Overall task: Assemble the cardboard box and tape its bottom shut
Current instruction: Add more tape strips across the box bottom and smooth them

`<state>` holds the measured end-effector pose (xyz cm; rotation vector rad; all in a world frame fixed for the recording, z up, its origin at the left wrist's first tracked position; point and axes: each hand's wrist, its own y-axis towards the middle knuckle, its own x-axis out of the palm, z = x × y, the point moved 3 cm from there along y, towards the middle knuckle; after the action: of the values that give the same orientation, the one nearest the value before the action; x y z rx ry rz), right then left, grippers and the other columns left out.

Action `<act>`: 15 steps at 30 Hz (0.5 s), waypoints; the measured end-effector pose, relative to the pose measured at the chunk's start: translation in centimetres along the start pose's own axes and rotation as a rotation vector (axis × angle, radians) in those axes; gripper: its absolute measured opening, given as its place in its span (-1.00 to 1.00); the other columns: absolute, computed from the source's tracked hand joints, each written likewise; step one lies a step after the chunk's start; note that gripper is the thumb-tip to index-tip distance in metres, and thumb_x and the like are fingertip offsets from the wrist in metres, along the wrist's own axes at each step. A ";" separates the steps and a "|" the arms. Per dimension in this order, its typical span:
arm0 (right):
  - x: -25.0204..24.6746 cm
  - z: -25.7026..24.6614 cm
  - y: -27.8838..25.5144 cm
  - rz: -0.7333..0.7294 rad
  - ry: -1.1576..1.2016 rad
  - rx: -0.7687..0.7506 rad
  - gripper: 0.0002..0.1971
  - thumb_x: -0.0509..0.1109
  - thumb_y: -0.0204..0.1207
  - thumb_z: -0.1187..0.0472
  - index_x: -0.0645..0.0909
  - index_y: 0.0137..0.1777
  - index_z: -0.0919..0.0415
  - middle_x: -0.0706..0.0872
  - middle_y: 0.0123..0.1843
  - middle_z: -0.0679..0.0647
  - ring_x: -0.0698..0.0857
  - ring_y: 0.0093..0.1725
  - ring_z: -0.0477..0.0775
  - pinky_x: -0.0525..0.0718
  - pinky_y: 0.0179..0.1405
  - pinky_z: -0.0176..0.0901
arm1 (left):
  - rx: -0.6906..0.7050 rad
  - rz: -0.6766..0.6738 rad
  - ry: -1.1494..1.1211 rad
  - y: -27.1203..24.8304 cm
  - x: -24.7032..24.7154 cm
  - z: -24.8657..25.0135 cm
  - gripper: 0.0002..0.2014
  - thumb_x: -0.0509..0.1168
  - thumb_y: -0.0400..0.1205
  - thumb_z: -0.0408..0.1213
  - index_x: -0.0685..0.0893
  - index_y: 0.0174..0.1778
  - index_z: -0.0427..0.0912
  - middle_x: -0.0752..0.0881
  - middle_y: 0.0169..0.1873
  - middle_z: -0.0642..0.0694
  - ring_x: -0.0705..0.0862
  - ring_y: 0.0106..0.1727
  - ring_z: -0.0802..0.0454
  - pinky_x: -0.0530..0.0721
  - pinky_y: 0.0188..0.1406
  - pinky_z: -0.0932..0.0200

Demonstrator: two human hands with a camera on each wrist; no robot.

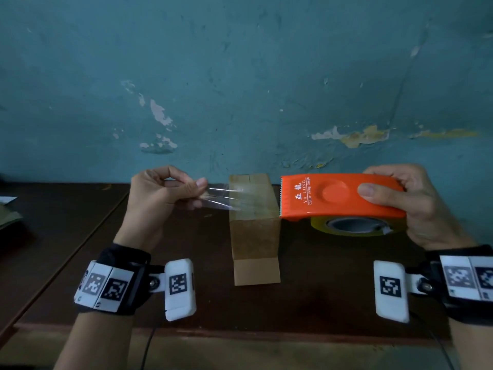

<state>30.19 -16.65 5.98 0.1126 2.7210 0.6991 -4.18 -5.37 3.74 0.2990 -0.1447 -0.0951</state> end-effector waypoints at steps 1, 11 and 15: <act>-0.1 0.0 0.0 -0.001 -0.003 -0.005 -0.64 0.57 0.33 0.10 0.61 -0.36 0.43 0.47 -0.48 0.40 0.50 -0.52 0.16 0.44 -0.50 -0.33 | 0.001 0.012 -0.014 0.0 -0.2 0.0 -0.76 0.59 0.33 -0.37 0.61 -0.36 -0.29 0.79 -0.50 -0.25 0.71 -0.58 0.00 0.68 -0.51 0.28; -1.4 -0.5 -0.4 0.003 -0.178 0.020 -0.57 0.57 0.27 -0.11 0.67 -0.41 0.32 0.52 -0.50 0.38 0.49 -0.50 0.42 0.38 -0.49 -0.12 | 0.059 -0.024 0.004 -0.6 0.9 1.2 -0.77 0.58 0.41 -0.44 0.60 -0.29 -0.36 0.78 -0.52 -0.23 0.70 -0.59 0.05 0.66 -0.48 0.30; -1.4 -1.1 -0.3 0.001 -0.275 0.005 -0.58 0.60 0.26 -0.11 0.68 -0.44 0.28 0.56 -0.55 0.22 0.52 -0.57 0.09 0.37 -0.53 -0.26 | 0.111 -0.061 -0.018 -1.2 2.1 2.9 -0.73 0.58 0.39 -0.39 0.60 -0.25 -0.40 0.79 -0.50 -0.25 0.74 -0.54 -0.01 0.73 -0.46 0.24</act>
<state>31.14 -17.67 7.14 0.1956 2.4606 0.6267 -2.59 -7.58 6.35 0.4134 -0.1593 -0.1507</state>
